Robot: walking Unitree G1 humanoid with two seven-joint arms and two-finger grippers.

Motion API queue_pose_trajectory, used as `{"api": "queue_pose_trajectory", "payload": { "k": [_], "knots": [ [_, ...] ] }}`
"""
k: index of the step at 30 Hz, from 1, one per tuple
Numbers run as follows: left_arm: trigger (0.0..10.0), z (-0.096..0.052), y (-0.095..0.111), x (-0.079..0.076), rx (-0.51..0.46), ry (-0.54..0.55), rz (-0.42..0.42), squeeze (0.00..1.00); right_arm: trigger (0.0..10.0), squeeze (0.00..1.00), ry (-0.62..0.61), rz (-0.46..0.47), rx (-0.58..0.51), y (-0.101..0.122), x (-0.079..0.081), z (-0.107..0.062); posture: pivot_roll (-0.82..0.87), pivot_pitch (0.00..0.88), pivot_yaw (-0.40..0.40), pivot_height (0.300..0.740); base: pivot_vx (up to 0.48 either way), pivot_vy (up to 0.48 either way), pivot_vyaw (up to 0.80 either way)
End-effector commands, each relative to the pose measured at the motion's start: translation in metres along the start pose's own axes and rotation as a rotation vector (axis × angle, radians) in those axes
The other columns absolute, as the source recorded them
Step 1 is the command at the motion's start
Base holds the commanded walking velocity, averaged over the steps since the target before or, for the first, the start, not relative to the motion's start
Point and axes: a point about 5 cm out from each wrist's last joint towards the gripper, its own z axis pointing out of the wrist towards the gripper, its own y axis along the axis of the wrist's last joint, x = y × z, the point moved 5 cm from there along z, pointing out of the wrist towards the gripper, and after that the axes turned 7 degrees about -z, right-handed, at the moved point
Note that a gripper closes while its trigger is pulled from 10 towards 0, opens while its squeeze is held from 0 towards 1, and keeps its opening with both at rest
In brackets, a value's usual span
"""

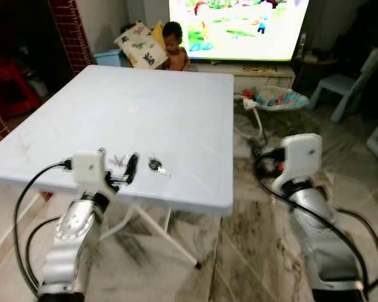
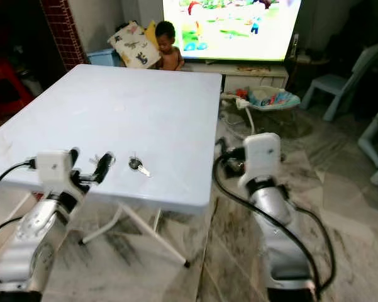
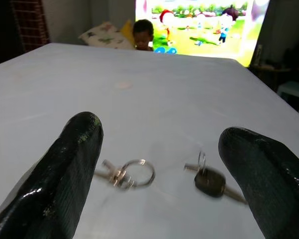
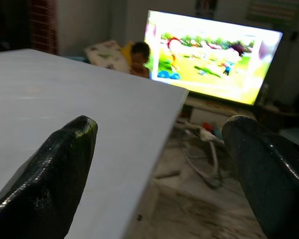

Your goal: Hang keys on a hook

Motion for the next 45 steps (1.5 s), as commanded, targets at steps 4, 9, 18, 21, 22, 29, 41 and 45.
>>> {"api": "queue_pose_trajectory", "payload": {
  "k": [4, 9, 18, 21, 22, 29, 41, 45],
  "knots": [
    [10.0, 0.002, 0.0018, -0.0112, -0.002, -0.035, 0.008, 0.0, 10.0, 0.0, -0.029, -0.008, -0.002, 0.0011, -0.0098, -0.0018, -0.05, 0.0, 0.028, 0.74, 0.338, 0.0, 0.71],
    [10.0, 0.0009, -0.0019, -0.0059, 0.013, 0.018, -0.02, 0.0, 10.0, 0.0, -0.02, -0.004, 0.004, -0.0005, -0.0074, -0.0019, -0.05, 0.0, 0.025, 0.74, 0.178, 0.0, 0.74],
    [10.0, 0.002, 0.0013, -0.0038, 0.001, 0.035, 0.043, 0.0, 10.0, 0.0, 0.004, -0.035, -0.035, 0.0076, -0.0048, 0.0005, -0.04, 0.0, 0.021, 0.74, 0.0, 0.0, 0.78],
    [10.0, 0.002, 0.0005, -0.0059, 0.006, 0.021, 0.052, 0.0, 10.0, 0.0, -0.003, -0.009, -0.027, 0.0066, -0.0056, 0.0005, -0.05, 0.0, 0.02, 0.74, 0.0, 0.0, 0.0],
    [10.0, 0.002, -0.0001, -0.0067, 0.008, 0.018, 0.049, 0.0, 10.0, 0.0, -0.003, -0.011, -0.024, 0.0056, -0.0058, 0.0004, -0.05, 0.0, 0.02, 0.74, 0.0, 0.0, 0.0],
    [10.0, 0.0018, -0.0005, -0.012, 0.012, -0.013, 0.024, 0.0, 10.0, 0.0, -0.002, 0.0, -0.018, 0.0041, -0.0059, 0.0002, -0.05, 0.0, 0.018, 0.74, 0.0, 0.0, 0.0],
    [10.0, -0.0014, -0.0059, -0.011, 0.031, -0.011, -0.006, 0.0, 10.0, 0.0, 0.0, -0.01, -0.041, 0.0076, -0.0057, -0.0006, -0.05, 0.0, 0.013, 0.74, 0.0, -0.239, 0.0],
    [10.0, -0.0005, -0.0052, -0.0105, 0.029, -0.01, -0.008, 0.0, 10.0, 0.0, -0.003, -0.01, -0.042, 0.0082, -0.0068, 0.0002, -0.05, 0.0, 0.013, 0.74, 0.0, -0.383, 0.0]
  ]
}}
